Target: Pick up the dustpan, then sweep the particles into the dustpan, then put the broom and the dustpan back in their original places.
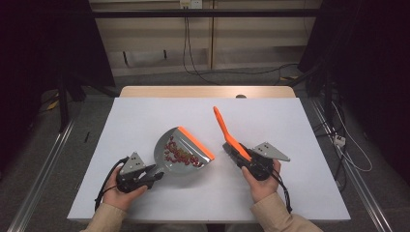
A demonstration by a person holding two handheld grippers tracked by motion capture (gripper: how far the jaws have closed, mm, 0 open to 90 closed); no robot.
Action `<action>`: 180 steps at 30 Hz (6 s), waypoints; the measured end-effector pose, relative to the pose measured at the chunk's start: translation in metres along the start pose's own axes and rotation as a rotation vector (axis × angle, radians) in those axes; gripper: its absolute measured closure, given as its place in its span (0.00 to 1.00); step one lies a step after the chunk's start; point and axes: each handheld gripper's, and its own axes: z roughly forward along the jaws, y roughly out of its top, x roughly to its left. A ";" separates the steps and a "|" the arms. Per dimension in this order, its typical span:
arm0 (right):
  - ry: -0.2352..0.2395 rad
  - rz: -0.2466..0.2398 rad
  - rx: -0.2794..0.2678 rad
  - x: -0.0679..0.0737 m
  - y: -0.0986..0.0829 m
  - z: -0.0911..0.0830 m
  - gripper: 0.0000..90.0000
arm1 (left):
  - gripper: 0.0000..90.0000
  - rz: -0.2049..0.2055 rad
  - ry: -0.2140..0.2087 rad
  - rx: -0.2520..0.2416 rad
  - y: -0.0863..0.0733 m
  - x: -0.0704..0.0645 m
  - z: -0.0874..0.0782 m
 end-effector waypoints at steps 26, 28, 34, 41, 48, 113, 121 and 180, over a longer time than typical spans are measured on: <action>-0.008 0.011 -0.009 -0.021 0.004 -0.014 0.78 | 0.70 -0.127 0.197 -0.022 -0.006 0.022 -0.007; -0.008 0.015 -0.013 -0.023 0.005 -0.015 0.78 | 0.70 -0.135 0.214 -0.023 -0.006 0.023 -0.007; -0.011 0.008 -0.012 -0.025 0.004 -0.019 0.78 | 0.70 -0.171 0.258 -0.010 -0.008 0.027 -0.005; -0.005 0.006 -0.010 -0.025 0.003 -0.021 0.78 | 0.70 -0.215 0.306 -0.006 -0.012 0.034 -0.004; -0.003 0.007 -0.015 -0.026 0.004 -0.021 0.78 | 0.70 -0.257 0.359 0.028 -0.018 0.041 -0.002; -0.026 0.043 0.055 -0.041 -0.004 -0.014 0.78 | 0.33 -0.223 0.249 -0.092 -0.002 0.022 -0.013; -0.079 0.073 0.087 -0.057 -0.009 -0.015 0.78 | 0.31 -0.195 0.250 -0.110 0.002 0.022 -0.013; -0.068 -0.047 0.176 -0.101 -0.018 -0.067 0.42 | 0.09 -0.168 0.150 -0.238 0.009 0.023 -0.017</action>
